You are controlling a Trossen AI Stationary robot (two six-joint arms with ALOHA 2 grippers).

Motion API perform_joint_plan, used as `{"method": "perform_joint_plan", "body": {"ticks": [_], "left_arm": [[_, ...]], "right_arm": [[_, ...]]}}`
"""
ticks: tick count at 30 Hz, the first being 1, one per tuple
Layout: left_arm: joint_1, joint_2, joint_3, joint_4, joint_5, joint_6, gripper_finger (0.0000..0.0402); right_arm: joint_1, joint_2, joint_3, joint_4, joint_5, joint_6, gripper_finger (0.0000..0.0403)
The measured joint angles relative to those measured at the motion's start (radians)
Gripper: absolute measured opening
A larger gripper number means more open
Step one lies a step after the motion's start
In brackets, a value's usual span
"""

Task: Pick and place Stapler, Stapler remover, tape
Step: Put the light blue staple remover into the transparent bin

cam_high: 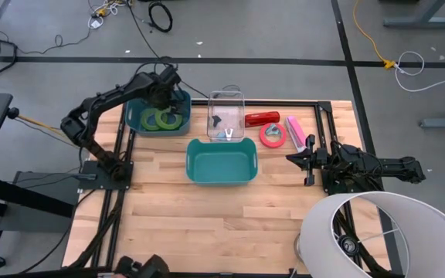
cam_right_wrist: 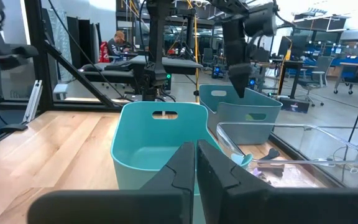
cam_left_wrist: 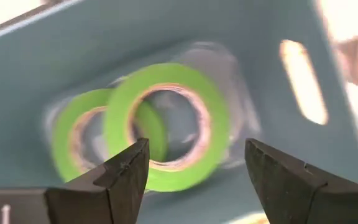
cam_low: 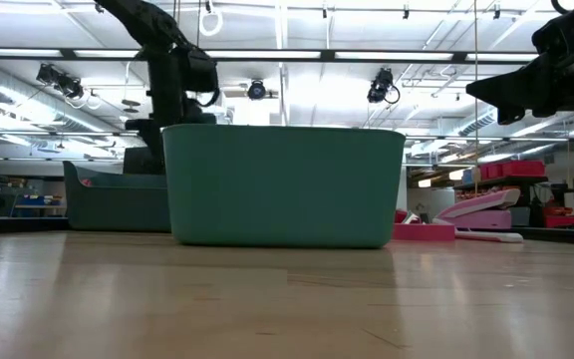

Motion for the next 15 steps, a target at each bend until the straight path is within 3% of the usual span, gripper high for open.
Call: {"method": "perform_joint_plan", "body": {"ticks": [15], "left_arm": [[-0.102, -0.029, 0.000, 0.236, 0.136, 0.117, 0.0264]], "right_arm": [[0.000, 0.000, 0.000, 0.000, 0.000, 0.000, 0.0018]]}}
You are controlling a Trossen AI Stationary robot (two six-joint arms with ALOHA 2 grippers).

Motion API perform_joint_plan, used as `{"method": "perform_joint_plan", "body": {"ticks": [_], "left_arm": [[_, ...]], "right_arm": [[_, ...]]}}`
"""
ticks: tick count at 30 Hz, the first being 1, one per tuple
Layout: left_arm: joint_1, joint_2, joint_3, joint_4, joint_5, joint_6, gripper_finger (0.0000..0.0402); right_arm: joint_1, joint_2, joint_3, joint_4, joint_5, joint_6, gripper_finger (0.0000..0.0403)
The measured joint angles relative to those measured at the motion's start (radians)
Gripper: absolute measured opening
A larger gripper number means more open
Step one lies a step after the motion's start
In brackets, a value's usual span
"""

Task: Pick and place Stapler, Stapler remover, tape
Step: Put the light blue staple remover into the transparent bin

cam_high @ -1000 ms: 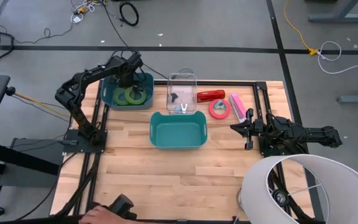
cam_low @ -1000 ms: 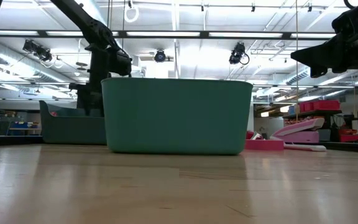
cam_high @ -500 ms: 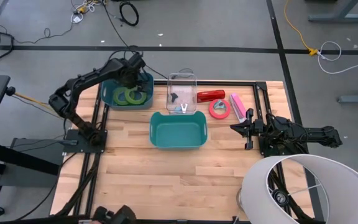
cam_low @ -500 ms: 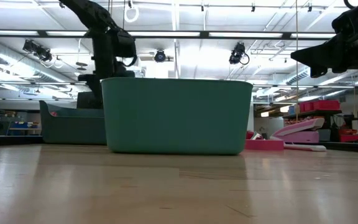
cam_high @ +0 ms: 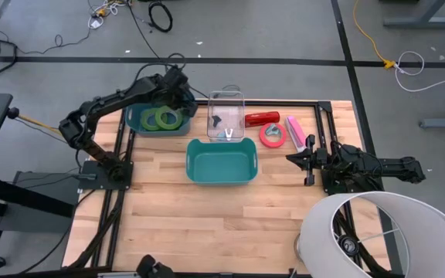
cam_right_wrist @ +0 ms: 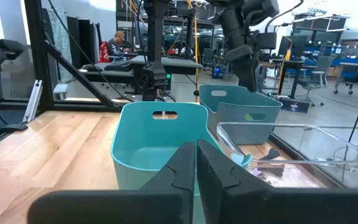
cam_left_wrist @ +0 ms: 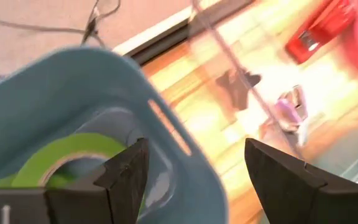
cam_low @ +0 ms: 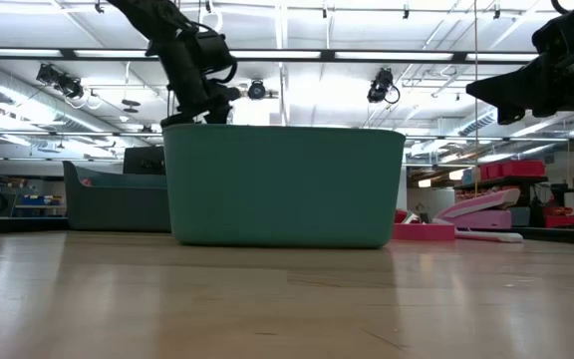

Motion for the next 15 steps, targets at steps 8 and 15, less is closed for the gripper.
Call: {"method": "perform_joint_plan", "body": {"ticks": [8, 15], "left_arm": [[-0.030, 0.000, 0.000, 0.009, 0.031, 0.117, 0.0264], [-0.102, 0.000, 0.000, -0.007, 0.033, 0.185, 0.0250]], "right_arm": [[0.000, 0.000, 0.000, 0.000, 0.000, 0.000, 0.0018], [0.000, 0.000, 0.000, 0.000, 0.000, 0.000, 0.0018]]}}
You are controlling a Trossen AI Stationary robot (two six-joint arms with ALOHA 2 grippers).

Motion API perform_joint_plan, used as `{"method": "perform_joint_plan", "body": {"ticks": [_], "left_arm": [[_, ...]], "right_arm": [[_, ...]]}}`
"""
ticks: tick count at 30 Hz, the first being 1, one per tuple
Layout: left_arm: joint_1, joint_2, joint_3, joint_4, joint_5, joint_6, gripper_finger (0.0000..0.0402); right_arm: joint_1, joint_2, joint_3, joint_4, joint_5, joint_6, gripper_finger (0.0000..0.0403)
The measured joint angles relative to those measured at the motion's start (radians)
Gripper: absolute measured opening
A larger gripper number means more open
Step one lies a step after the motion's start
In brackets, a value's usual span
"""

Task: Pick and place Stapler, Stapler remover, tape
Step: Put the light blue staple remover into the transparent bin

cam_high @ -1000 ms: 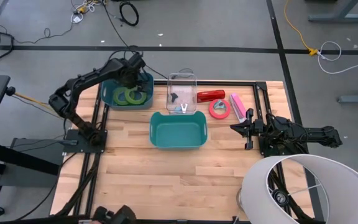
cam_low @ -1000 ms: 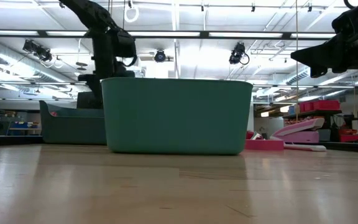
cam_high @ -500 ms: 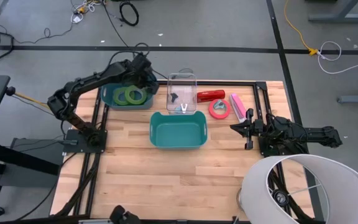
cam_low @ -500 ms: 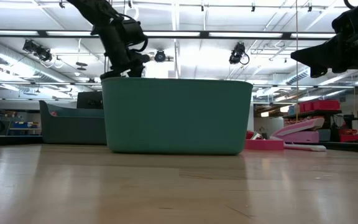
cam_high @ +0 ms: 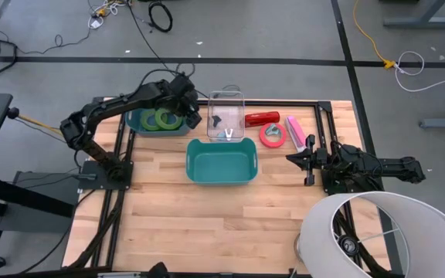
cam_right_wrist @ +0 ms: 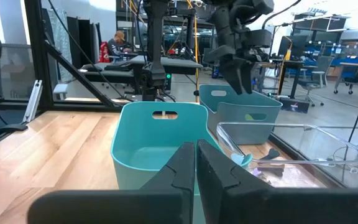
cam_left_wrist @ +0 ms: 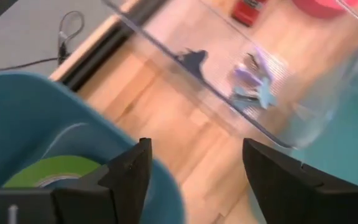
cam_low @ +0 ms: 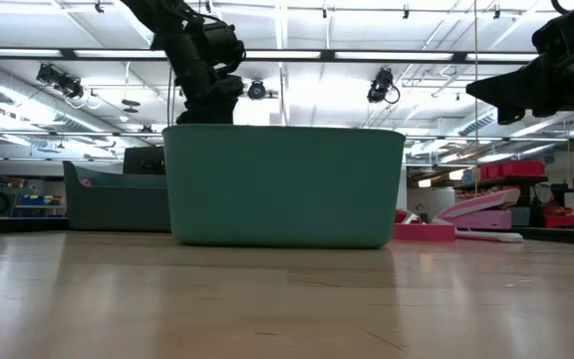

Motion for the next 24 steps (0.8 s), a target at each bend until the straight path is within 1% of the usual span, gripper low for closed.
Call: {"method": "perform_joint_plan", "body": {"ticks": [7, 14, 19, 24], "left_arm": [[-0.042, -0.028, 0.000, 0.002, 0.002, 0.005, 0.0193], [-0.120, -0.053, 0.000, 0.027, 0.002, 0.005, 0.0142], [-0.195, -0.059, -0.001, 0.038, -0.004, 0.045, 0.0119], [-0.275, -0.059, -0.001, 0.048, -0.010, 0.081, 0.0106]], "right_arm": [[0.000, 0.000, 0.000, 0.000, 0.000, 0.000, 0.0018], [0.000, 0.000, 0.000, 0.000, 0.000, 0.000, 0.0018], [0.000, 0.000, 0.000, 0.000, 0.000, 0.000, 0.0018], [0.000, 0.000, 0.000, 0.000, 0.000, 0.000, 0.0018]]}}
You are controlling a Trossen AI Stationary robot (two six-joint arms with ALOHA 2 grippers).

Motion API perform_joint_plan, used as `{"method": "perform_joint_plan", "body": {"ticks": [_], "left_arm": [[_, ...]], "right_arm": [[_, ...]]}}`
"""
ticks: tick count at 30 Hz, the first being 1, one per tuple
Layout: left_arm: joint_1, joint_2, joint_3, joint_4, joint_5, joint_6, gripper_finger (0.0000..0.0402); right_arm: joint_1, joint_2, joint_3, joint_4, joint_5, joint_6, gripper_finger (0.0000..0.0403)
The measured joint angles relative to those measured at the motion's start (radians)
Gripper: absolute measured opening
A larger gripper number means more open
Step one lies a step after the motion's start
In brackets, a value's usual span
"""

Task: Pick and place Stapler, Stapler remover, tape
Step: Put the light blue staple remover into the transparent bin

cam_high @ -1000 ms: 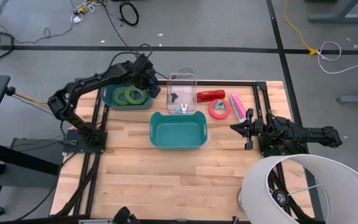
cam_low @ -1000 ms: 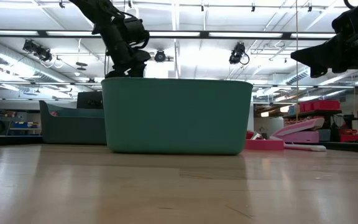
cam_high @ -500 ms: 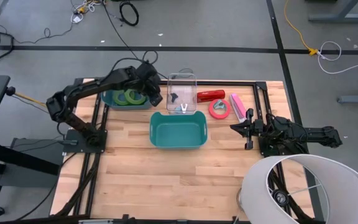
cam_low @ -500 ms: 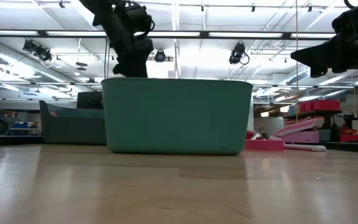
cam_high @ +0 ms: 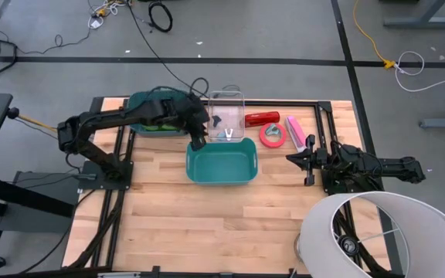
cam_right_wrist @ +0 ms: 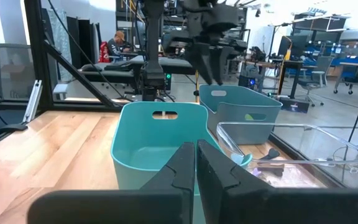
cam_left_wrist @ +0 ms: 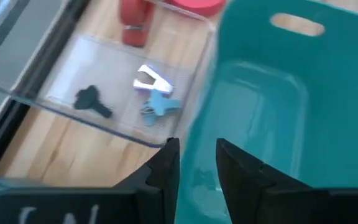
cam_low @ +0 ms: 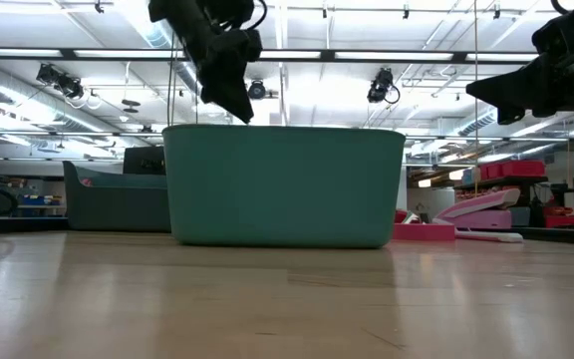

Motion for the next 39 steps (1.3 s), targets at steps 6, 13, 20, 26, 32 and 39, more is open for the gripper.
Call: {"method": "perform_joint_plan", "body": {"ticks": [6, 13, 20, 26, 32, 39], "left_arm": [[-0.084, 0.000, 0.000, 0.025, -0.037, 0.000, 0.0104], [-0.180, 0.000, 0.000, 0.074, -0.119, 0.000, 0.0103], [-0.255, 0.000, 0.000, 0.089, -0.100, -0.033, 0.0085], [-0.282, 0.000, 0.000, 0.093, -0.098, -0.033, 0.0058], [-0.281, 0.000, 0.000, 0.093, -0.098, -0.032, 0.0038], [-0.263, 0.000, 0.000, 0.069, -0.099, 0.066, 0.0015]], "right_arm": [[0.000, 0.000, 0.000, 0.000, 0.000, 0.000, 0.0018], [0.000, 0.000, 0.000, 0.000, 0.000, 0.000, 0.0018], [0.000, 0.000, 0.000, 0.000, 0.000, 0.000, 0.0018], [0.000, 0.000, 0.000, 0.000, 0.000, 0.000, 0.0018], [0.000, 0.000, 0.000, 0.000, 0.000, 0.000, 0.0018], [0.000, 0.000, 0.000, 0.000, 0.000, 0.000, 0.0018]]}}
